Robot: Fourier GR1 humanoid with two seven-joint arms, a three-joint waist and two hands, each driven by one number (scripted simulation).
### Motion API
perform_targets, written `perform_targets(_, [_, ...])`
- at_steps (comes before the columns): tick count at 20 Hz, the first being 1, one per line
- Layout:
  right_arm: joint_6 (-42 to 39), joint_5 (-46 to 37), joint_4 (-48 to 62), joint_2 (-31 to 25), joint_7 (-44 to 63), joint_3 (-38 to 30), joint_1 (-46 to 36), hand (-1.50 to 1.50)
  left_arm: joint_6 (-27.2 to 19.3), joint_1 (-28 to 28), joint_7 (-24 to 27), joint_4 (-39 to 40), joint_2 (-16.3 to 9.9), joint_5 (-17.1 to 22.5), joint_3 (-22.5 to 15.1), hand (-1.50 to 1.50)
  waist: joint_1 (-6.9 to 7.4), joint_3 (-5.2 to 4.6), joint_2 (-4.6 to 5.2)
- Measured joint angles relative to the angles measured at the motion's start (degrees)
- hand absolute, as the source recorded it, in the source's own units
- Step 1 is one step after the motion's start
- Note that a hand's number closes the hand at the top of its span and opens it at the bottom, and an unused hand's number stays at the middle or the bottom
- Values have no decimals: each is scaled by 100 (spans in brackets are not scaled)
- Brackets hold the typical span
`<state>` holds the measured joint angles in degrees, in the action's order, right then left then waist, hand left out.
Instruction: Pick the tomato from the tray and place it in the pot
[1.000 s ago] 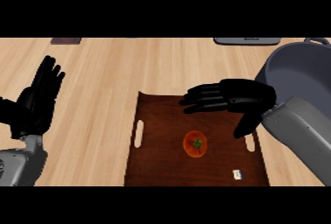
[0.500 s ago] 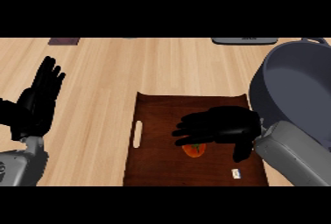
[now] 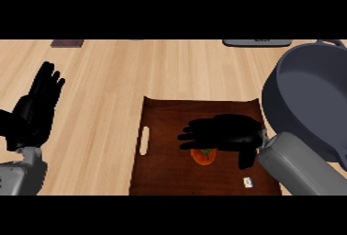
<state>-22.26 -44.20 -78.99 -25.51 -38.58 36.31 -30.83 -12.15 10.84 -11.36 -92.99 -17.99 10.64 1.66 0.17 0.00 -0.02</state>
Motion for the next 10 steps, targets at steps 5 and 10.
perform_targets(5, [101, -486, 351, 322, -210, -223, 89, -150, -10, 150, -1, 133, 186, -191, 5, 0, -3, 1, 4])
perform_targets(10, [184, -920, 614, 622, -347, -316, 146, -150, -14, 72, -269, -176, 218, -311, 57, 0, 7, 1, 2])
